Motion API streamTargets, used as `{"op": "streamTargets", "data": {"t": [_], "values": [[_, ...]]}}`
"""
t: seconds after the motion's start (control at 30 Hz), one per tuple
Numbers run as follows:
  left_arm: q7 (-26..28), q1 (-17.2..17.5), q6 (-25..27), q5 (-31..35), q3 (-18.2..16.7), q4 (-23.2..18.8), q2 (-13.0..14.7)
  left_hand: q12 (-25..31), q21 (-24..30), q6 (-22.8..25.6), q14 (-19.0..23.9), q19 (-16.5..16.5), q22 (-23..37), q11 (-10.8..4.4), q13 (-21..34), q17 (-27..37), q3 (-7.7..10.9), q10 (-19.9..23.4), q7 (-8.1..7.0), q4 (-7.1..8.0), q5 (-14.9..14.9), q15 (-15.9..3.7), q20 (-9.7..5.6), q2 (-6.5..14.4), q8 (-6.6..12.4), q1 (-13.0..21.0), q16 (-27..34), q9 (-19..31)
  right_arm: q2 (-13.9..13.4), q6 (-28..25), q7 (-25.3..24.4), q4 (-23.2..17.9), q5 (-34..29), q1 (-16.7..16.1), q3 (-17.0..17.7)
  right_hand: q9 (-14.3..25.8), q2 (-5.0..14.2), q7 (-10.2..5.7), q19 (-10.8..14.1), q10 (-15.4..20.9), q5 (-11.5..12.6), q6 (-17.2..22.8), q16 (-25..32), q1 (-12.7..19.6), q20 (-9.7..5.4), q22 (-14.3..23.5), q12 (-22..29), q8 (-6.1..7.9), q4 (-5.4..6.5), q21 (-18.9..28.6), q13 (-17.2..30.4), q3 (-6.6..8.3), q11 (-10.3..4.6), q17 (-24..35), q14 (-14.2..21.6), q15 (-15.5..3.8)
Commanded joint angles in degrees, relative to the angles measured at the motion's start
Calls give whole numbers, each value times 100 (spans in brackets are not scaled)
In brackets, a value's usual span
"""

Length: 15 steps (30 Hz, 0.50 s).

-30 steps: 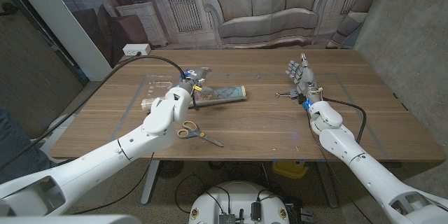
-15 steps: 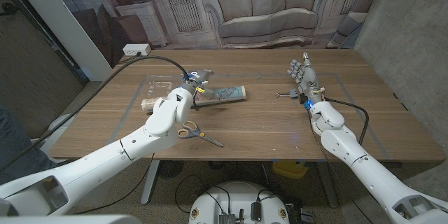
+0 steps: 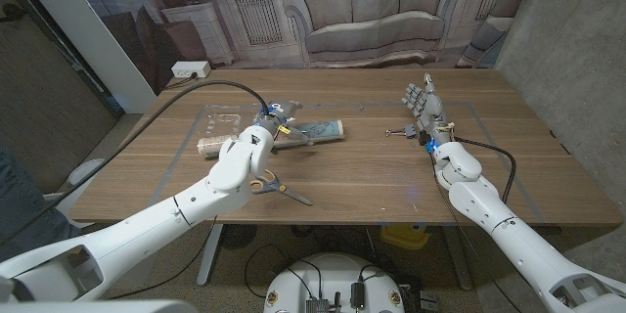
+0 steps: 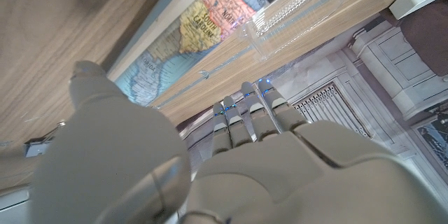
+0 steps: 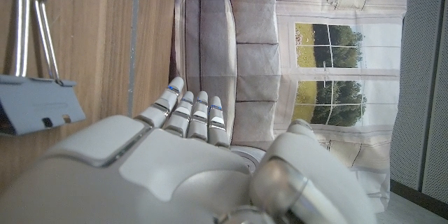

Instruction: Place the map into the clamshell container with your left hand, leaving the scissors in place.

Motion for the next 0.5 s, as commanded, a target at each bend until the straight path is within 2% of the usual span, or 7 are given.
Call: {"op": "streamTargets", "data": {"t": [0.03, 0.4, 0.5], "values": [[-74, -66, -210, 163, 37, 244, -149, 48, 29, 59, 73, 71, 20, 4, 29, 12, -46, 73, 6, 14, -10, -368, -66, 45, 15, 27, 19, 14, 40, -24, 43, 90, 52, 35, -5, 25, 36, 4, 68, 53, -27, 40, 10, 4, -11, 26, -6, 0, -26, -38, 27, 16, -12, 19, 40, 0], [37, -129, -395, 43, 3, 500, -228, 72, 46, 157, 147, 145, 23, -46, 30, 12, -70, 163, -46, 14, -11, -407, -87, 78, 43, 64, 35, 14, 76, -34, 26, 140, 73, 48, -7, 26, 42, 9, 78, 49, -31, 50, 3, 7, -11, 27, -10, 2, -31, -57, 27, 14, -16, 19, 36, 8], [69, -140, -404, 20, -2, 543, -249, 77, 70, 175, 157, 217, 25, -33, 30, 12, -74, 189, -44, 10, -9, -422, -45, 96, 45, 87, 33, 15, 85, -38, 27, 163, 79, 56, -8, 26, 43, 6, 80, 46, -33, 47, 1, 8, -10, 27, -12, 0, -33, -63, 28, 14, -8, 19, 32, 7]]}}
